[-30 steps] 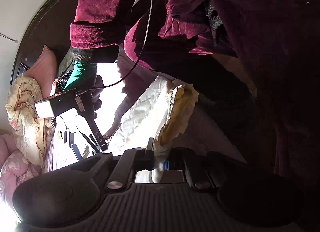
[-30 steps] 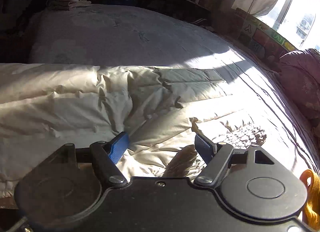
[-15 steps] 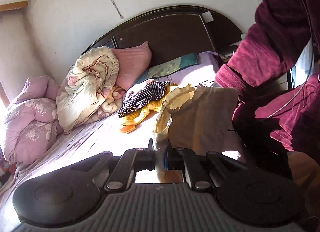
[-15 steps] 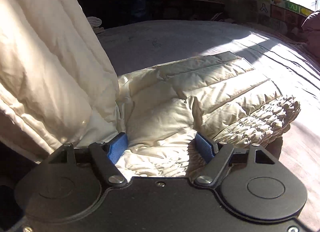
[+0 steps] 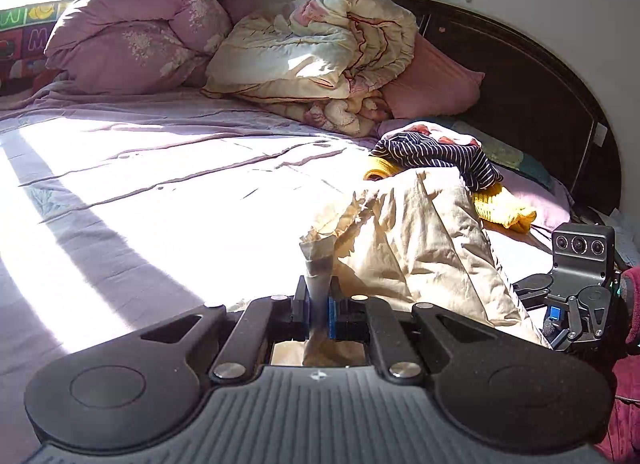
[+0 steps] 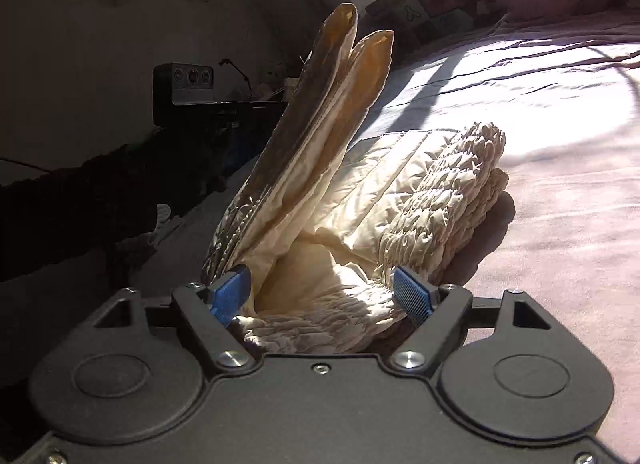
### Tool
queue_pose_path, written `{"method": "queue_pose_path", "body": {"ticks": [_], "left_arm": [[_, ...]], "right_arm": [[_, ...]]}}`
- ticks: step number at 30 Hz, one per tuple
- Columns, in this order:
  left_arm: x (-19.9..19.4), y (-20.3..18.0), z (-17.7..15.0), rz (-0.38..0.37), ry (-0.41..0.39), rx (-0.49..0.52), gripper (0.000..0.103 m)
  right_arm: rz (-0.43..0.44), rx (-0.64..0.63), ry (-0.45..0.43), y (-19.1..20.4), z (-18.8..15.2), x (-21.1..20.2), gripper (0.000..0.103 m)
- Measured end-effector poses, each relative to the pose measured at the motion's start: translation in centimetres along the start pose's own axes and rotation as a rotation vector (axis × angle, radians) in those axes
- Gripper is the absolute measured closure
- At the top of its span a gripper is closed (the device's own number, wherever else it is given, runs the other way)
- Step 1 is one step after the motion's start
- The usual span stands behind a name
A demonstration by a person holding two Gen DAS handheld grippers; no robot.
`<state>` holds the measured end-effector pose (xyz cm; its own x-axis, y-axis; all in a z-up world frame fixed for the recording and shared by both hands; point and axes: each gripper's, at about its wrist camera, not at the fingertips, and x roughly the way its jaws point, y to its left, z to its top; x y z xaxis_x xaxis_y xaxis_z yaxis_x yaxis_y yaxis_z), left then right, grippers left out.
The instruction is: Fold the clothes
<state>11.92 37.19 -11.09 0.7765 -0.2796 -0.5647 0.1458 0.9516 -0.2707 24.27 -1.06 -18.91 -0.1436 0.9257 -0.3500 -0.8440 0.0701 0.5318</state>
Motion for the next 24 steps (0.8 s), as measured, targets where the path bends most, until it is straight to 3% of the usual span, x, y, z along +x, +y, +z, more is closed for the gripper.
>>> {"method": "queue_pose_path", "body": {"ticks": [3, 6, 10, 12, 15, 18, 21, 24], "left_arm": [[1.9, 1.3, -0.6, 0.050, 0.063, -0.095, 0.095], [2.2, 2.4, -1.2, 0.072, 0.053, -0.194, 0.095], [1.1, 3.8, -2.3, 0.058, -0.020, -0.343, 0.095], [0.8, 4.2, -2.2, 0.057, -0.053, -0.371, 0.095], [0.5, 4.8, -2.0, 0.049, -0.105, -0.422, 0.095], [1.0, 5.2, -2.1, 0.045, -0.128, -0.458, 0.095], [2.7, 5.2, -2.5, 0.120, -0.052, -0.419, 0.094], [4.3, 4.9, -3.5, 0.186, 0.009, -0.366, 0.094]], "right_arm": [[-0.086, -0.018, 0.038, 0.4, -0.3, -0.5, 0.021], [-0.178, -0.019, 0.030, 0.4, -0.5, -1.6, 0.021], [-0.317, -0.051, -0.132, 1.7, 0.1, -5.4, 0.020], [-0.320, -0.158, -0.184, 4.0, 1.7, -5.2, 0.020], [-0.228, -0.322, -0.186, 6.9, 4.2, -2.9, 0.020], [-0.136, -0.433, -0.092, 8.3, 6.4, 1.9, 0.021], [-0.164, -0.435, 0.133, 7.1, 6.7, 7.8, 0.022], [-0.113, -0.241, 0.189, 3.2, 6.7, 9.3, 0.024]]}}
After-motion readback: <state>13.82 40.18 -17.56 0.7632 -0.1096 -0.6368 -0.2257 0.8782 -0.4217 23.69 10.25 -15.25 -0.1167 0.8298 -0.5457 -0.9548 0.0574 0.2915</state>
